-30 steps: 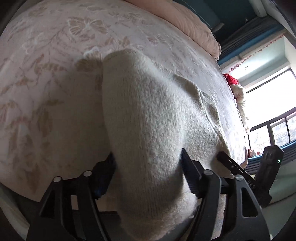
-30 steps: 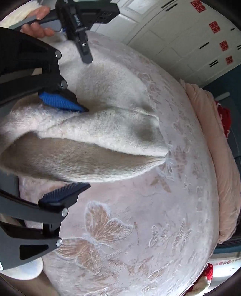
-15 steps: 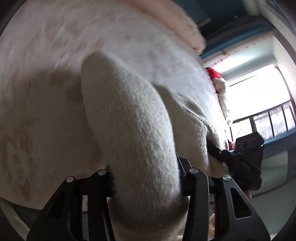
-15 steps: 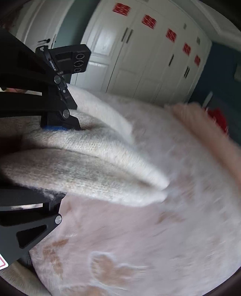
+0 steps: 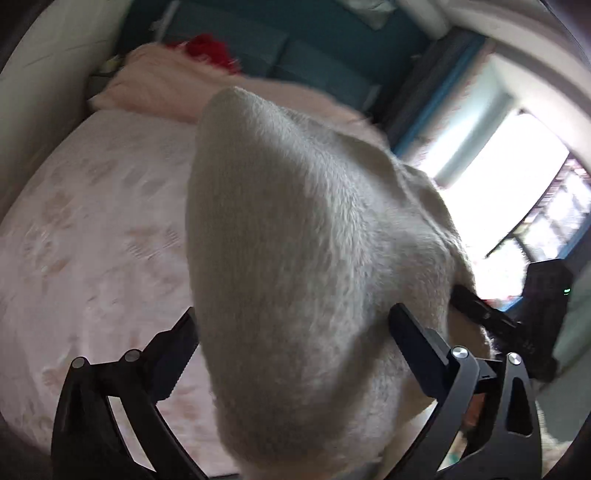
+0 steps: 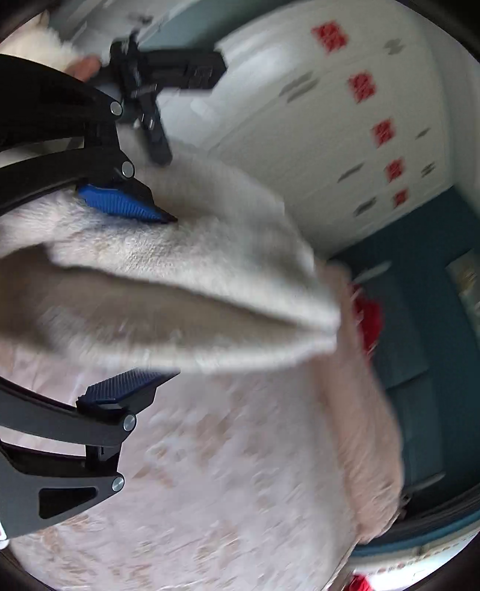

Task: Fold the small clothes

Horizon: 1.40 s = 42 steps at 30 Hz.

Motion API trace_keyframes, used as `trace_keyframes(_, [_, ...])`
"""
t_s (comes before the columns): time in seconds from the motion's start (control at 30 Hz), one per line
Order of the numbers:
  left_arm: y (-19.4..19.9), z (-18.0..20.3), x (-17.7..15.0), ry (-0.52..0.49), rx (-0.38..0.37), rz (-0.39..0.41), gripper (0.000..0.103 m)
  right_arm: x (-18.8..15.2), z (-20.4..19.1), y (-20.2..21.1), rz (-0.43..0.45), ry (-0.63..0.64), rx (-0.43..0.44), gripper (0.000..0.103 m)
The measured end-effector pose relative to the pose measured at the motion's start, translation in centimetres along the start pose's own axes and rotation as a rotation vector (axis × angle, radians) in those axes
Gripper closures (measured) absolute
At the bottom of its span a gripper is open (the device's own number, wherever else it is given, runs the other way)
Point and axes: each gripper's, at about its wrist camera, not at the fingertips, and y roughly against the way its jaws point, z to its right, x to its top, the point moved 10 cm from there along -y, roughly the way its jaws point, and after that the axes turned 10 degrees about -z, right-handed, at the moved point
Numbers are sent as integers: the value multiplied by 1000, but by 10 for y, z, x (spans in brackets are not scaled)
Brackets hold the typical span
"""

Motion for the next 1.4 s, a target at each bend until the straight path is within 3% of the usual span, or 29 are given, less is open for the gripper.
trace_keyframes(0.03, [-29,-38,-18,55,103,-65,7,-21,27,-22,-68,-57,-77,44])
trace_keyframes(0.07, [-51,-77,-42,129,198,-129,18,-34,44,-37,-119,-115,-129,53])
trace_keyframes(0.1, [-59,-91,-55,156,230,-156,27,-50,52,-43,-159,-178,-100,75])
trace_keyframes(0.13, [-61,-108,-78,193,239,-181,34,-66,51,-42,-177,-228,-1,97])
trace_keyframes(0.17, [-57,-111,-87,205,248,-174,34,-74,45,-40,-187,-234,38,101])
trace_keyframes(0.27, [-31,-93,-98,144,291,-81,34,-83,9,-35,-228,-99,35,101])
trace_keyframes(0.33, [-28,-67,-94,109,270,-48,33,-76,-16,-44,-239,-13,31,101])
trace_keyframes(0.43, [-41,-28,-83,64,223,-56,33,-59,-39,-77,-253,50,-22,101])
trace_keyframes(0.5, [-70,-26,-83,10,277,-87,33,-55,-25,-96,-271,56,-78,101])
trace_keyframes(0.57, [-95,-39,-92,2,347,-159,34,-50,-1,-113,-284,50,-179,90])
trace_keyframes(0.63, [-94,-47,-106,71,315,-179,32,-52,19,-124,-299,69,-238,42])
trace_keyframes(0.67, [-95,-56,-109,122,280,-176,24,-51,31,-126,-280,60,-244,39])
trace_keyframes(0.73, [-92,-75,-115,239,215,-157,15,-52,46,-141,-303,5,-163,34])
trace_keyframes(0.8, [-93,-85,-119,311,173,-149,14,-55,55,-165,-361,-105,-41,31])
trace_keyframes(0.87, [-104,-97,-122,363,138,-171,14,-58,60,-191,-410,-211,84,30])
trace_keyframes(0.9, [-107,-98,-123,371,127,-179,14,-60,60,-203,-438,-259,136,36])
trace_keyframes(0.93, [-112,-101,-122,377,114,-188,14,-62,58,-210,-460,-307,190,55])
trace_keyframes(0.97, [-114,-102,-120,370,108,-197,17,-62,55,-212,-468,-339,217,59])
trace_keyframes(1.03, [-114,-99,-114,326,95,-219,28,-60,48,-199,-452,-334,196,78])
trace_keyframes(1.1, [-110,-96,-107,266,95,-240,38,-62,31,-166,-413,-347,234,82])
trace_keyframes(1.2, [-98,-101,-103,163,151,-273,38,-91,10,-128,-402,-360,263,83])
trace_keyframes(1.3, [-100,-112,-108,127,153,-312,32,-129,13,-132,-413,-273,96,72])
trace_keyframes(1.4, [-103,-110,-109,105,180,-298,29,-126,27,-126,-360,-273,36,62])
